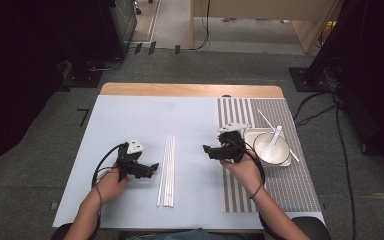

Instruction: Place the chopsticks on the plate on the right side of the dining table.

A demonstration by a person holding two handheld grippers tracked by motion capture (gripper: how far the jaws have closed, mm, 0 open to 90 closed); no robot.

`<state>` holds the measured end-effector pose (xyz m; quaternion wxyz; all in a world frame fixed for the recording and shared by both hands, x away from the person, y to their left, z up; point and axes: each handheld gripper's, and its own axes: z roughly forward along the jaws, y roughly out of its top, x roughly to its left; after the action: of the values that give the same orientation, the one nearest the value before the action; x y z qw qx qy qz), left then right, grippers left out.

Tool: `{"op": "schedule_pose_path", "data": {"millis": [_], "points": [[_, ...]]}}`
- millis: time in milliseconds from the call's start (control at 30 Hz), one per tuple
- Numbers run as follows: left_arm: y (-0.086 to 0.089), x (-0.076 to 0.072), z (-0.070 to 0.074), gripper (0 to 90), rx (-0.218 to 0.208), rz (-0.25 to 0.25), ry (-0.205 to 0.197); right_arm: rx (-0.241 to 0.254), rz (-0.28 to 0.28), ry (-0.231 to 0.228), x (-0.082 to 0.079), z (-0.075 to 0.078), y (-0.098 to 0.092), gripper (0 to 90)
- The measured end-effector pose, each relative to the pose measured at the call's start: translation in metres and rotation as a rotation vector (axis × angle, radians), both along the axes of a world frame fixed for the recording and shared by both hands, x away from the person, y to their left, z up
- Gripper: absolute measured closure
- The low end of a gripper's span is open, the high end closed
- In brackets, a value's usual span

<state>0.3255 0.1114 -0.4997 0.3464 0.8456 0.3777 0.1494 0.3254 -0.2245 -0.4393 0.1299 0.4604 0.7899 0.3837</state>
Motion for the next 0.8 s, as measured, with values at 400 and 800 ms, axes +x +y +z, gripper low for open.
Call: {"op": "schedule_pose_path", "data": {"millis": [400, 800], "points": [[0.0, 0.0, 0.0, 0.0, 0.001, -0.001, 0.0, -0.011, 0.04, -0.025, -0.005, -0.007, 0.021, 32.4], [0.0, 0.0, 0.0, 0.0, 0.002, -0.002, 0.001, 0.013, 0.044, -0.014, -0.008, -0.017, 0.038, 33.8]]}}
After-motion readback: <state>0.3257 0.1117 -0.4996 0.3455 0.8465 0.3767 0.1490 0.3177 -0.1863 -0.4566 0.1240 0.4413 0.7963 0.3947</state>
